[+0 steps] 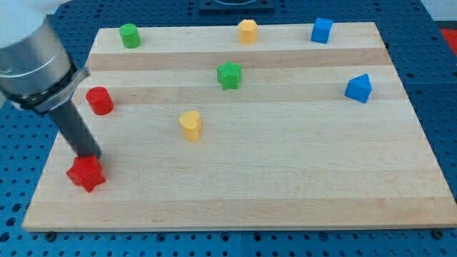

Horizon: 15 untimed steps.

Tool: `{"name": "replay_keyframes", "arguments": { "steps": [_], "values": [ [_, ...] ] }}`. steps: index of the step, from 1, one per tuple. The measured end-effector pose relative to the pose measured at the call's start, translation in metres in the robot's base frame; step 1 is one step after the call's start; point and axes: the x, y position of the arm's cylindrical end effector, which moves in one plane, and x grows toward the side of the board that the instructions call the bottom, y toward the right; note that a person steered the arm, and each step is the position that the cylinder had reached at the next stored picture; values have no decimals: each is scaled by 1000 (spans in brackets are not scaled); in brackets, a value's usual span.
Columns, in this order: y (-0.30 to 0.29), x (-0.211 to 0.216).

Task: Keep yellow heart at bottom center of the board

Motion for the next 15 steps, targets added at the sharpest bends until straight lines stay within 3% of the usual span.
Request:
{"name": "replay_keyframes", "arguments": {
  "steps": [3,6,8,9,12,13,15],
  "values": [
    [10,9],
    [97,18],
    [72,42],
    [72,30],
    [96,-73],
    [113,-77],
    [205,-57]
  ]
}}
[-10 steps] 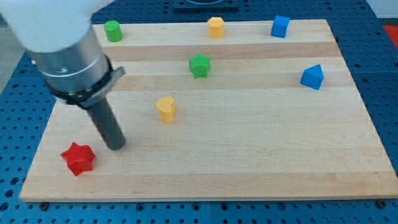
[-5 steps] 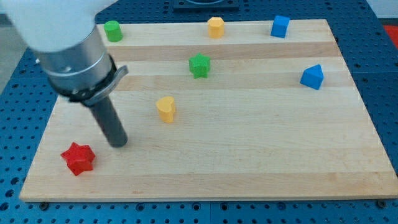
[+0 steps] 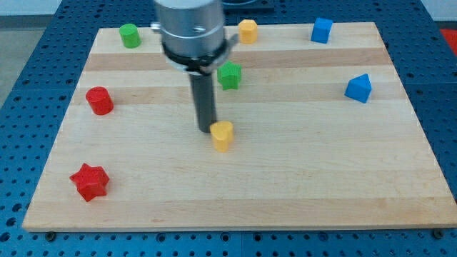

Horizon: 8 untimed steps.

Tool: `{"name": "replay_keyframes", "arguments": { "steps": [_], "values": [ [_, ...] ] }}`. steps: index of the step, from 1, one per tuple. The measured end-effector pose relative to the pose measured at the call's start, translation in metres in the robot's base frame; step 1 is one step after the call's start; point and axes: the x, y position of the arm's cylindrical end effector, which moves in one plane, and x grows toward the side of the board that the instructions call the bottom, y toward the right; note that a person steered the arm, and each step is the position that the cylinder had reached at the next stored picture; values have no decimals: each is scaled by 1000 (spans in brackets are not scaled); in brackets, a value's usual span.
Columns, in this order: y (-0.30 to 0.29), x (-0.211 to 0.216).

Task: Keep yellow heart at bottom center of the board

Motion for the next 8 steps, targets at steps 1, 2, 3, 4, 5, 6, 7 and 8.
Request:
{"name": "replay_keyframes", "arguments": {
  "steps": [1,2,3,4,5,6,7,8],
  "values": [
    [37,23],
    [48,32],
    [49,9],
    [81,-7],
    [127,10],
    [138,41],
    [99,53],
    [56,53]
  ]
}}
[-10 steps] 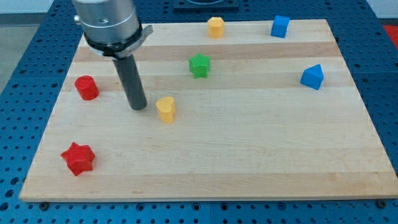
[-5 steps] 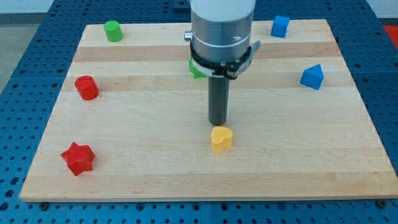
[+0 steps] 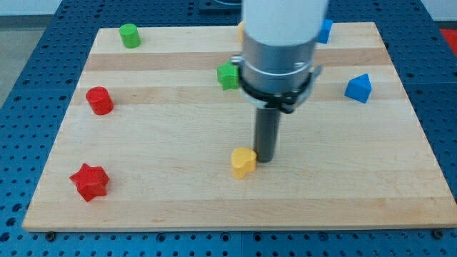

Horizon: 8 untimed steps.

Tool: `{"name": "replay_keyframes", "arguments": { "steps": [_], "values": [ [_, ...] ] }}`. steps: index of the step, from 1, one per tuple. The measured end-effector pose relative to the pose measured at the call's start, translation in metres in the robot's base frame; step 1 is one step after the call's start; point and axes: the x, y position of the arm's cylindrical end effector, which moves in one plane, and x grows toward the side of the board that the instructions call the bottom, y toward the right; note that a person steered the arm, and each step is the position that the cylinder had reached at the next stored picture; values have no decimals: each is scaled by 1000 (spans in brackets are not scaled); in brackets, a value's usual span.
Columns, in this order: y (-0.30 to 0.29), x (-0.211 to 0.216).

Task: Keep yellow heart at bottom center of the board

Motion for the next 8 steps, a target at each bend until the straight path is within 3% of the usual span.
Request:
{"name": "replay_keyframes", "arguments": {
  "steps": [3,5,8],
  "values": [
    [-31,-11],
    [-121,-8],
    [-88,42]
  ]
}}
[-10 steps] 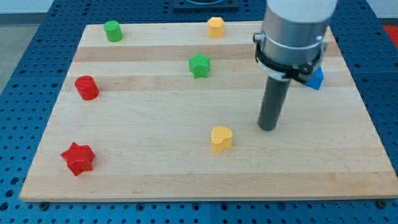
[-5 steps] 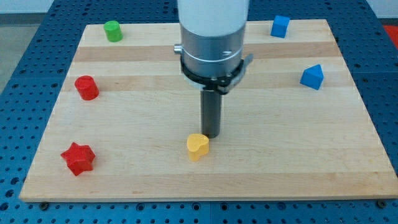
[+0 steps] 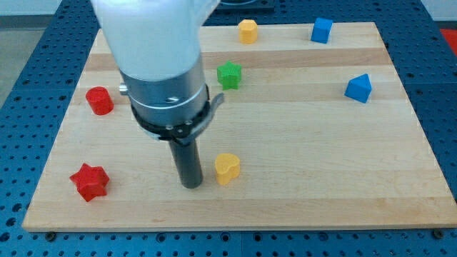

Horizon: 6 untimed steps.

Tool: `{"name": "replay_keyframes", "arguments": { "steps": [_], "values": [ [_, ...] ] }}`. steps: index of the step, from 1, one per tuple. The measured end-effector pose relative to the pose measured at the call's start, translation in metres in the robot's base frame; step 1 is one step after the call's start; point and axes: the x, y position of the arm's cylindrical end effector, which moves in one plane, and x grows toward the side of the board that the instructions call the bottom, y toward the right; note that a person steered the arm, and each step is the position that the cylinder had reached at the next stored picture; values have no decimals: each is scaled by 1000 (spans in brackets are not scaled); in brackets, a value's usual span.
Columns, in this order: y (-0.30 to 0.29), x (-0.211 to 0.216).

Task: Keep yellow heart at bottom center of the board

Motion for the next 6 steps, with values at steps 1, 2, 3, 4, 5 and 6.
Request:
{"name": "replay_keyframes", "arguments": {
  "steps": [1,2,3,4,5,6],
  "values": [
    [0,0],
    [-26,-5],
    [-33,-22],
    [-28,-41],
    [-11,-48],
    [20,-48]
  ]
}}
